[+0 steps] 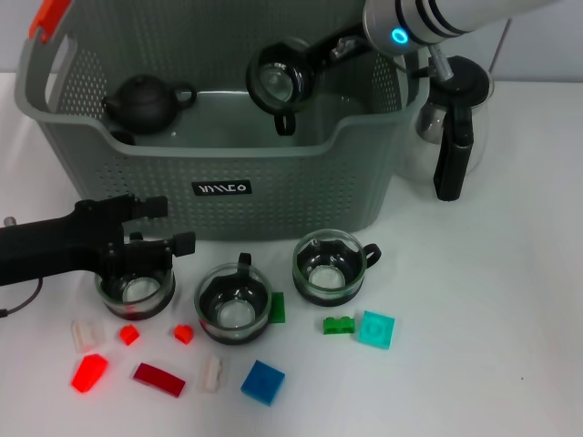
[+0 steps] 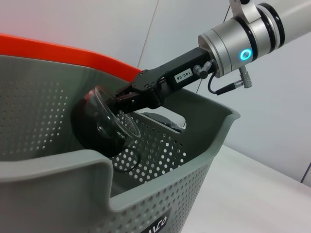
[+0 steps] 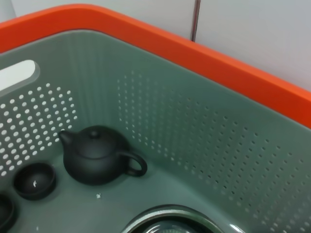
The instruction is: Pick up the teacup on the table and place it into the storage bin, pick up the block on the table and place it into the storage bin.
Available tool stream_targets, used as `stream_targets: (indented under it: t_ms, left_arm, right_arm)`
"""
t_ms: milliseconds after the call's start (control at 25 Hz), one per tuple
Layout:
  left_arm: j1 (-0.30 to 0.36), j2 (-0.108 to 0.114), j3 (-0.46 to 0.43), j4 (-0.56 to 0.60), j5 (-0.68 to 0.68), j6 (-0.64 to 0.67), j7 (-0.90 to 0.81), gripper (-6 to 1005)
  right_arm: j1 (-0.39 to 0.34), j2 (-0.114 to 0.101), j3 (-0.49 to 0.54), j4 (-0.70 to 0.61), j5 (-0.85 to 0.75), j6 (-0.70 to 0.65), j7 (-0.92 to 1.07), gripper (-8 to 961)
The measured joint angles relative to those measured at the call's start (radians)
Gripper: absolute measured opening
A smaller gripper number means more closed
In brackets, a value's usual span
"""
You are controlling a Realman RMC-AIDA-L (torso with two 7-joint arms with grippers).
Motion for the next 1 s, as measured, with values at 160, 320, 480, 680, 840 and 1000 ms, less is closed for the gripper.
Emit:
stream_targets:
  t_ms: [160, 320, 480, 680, 840, 1000]
  left_arm:
    - [0.000, 0.000, 0.001, 0.000, 0.000, -0.005, 0.000, 844]
    - [0.001, 0.000, 0.002, 0.000, -0.001, -0.008, 0.000, 843]
    - [0.001, 0.000, 0.002, 0.000, -0.001, -0.009, 0.000, 843]
    - [0.000, 0.000, 0.002, 0.000, -0.002, -0.010, 0.000, 843]
    - [0.000, 0.000, 0.002, 0.000, -0.002, -0.010, 0.000, 843]
    - [-0.001, 0.000, 0.002, 0.000, -0.002, -0.010, 0.000, 843]
  right_arm:
    - [0.000, 0.002, -0.003, 0.000, 0.000, -0.009, -0.019, 57]
    - [0.001, 0.004, -0.006, 0.000, 0.000, -0.030, -0.044, 56]
    - [0.001, 0.005, -0.014, 0.000, 0.000, -0.036, -0.048, 56]
    - [-0.001, 0.004, -0.013, -0.004, 0.000, -0.036, -0.036, 56]
    - [0.002, 0.004, -0.013, -0.008, -0.004, -0.038, -0.034, 57]
    - [0.004, 0.005, -0.010, -0.012, -0.003, -0.039, -0.034, 143]
